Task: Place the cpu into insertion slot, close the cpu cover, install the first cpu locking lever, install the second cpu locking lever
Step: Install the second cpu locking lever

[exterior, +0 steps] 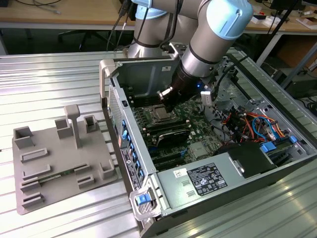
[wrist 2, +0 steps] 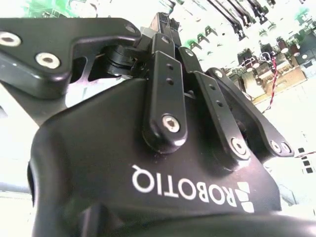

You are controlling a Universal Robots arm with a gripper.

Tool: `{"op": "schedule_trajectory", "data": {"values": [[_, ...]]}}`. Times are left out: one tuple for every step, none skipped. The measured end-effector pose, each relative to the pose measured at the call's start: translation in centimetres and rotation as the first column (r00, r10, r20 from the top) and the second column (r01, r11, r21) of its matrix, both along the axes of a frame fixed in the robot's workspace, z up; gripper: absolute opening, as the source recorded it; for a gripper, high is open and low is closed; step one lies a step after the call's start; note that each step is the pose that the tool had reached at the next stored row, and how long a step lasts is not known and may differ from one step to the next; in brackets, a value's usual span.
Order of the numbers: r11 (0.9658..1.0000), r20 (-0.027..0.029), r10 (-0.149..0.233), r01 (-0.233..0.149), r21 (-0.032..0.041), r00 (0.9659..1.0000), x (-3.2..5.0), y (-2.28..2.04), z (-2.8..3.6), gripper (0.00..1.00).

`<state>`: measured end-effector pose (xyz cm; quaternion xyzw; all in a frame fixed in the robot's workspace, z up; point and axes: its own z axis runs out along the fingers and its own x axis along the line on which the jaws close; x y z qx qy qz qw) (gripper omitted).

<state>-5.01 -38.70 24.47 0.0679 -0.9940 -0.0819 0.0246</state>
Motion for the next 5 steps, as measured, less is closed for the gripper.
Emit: {"op": "schedule_trajectory", "data": {"values": [[1.0, -0.0001, 0.0, 0.0, 0.0, 1.0, 0.0, 0.0, 0.0, 0.11], [1.0, -0.0001, 0.0, 0.0, -0.0002, 1.0, 0.01, 0.0, 0.01, 0.11], [1.0, -0.0001, 0.0, 0.0, -0.0002, 1.0, 0.03, 0.0, 0.01, 0.11], [1.0, -0.0001, 0.0, 0.0, -0.0002, 1.0, 0.03, 0.0, 0.01, 0.11], [1.0, -0.0001, 0.0, 0.0, -0.0002, 1.0, 0.03, 0.0, 0.01, 0.11]]}}
